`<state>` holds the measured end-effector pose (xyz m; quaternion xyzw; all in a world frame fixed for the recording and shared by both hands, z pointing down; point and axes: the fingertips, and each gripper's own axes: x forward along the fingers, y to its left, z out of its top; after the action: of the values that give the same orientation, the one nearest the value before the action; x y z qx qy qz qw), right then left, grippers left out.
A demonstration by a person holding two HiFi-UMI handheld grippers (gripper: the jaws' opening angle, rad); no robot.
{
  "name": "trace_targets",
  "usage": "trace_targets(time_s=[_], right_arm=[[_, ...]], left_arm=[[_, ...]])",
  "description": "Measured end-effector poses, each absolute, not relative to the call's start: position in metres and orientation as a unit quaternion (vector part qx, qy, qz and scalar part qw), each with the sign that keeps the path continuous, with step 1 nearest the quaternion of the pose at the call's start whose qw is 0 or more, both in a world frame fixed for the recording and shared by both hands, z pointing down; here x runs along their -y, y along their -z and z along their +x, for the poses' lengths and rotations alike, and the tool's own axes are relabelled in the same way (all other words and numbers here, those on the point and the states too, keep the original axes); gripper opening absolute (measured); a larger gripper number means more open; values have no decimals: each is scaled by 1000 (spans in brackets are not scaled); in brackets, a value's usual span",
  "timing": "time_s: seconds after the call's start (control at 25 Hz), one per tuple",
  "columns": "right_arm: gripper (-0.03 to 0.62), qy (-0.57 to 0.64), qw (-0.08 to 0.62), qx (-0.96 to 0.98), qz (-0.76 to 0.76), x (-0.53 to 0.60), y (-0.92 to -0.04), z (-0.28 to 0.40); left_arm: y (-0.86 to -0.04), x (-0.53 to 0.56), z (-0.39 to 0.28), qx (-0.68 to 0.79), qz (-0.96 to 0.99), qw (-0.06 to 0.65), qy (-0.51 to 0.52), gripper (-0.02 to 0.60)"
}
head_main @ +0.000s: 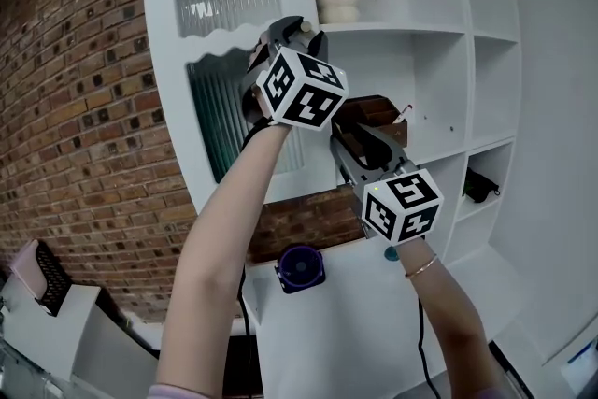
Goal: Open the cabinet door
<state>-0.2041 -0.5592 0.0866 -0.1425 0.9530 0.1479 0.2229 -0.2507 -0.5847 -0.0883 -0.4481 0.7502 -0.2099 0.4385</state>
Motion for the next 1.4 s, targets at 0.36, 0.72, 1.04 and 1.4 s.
trace_targets(time_s=[0.36, 0.72, 1.04, 1.4], right_arm=[[153, -132, 207, -960, -138, 563, -101, -207], [217, -105, 194, -969, -111, 562, -110, -217], [242, -19, 181, -982, -44, 561, -125, -232], [179, -26, 188, -981, -28, 545, -127, -230]], left_arm=[[92, 576, -252, -759, -442, 433, 201, 83], [91, 559, -238, -751, -450, 445, 187, 78], [92, 539, -222, -737, -470, 455, 173, 72], [92, 523, -212, -725, -483, 466, 153, 72]])
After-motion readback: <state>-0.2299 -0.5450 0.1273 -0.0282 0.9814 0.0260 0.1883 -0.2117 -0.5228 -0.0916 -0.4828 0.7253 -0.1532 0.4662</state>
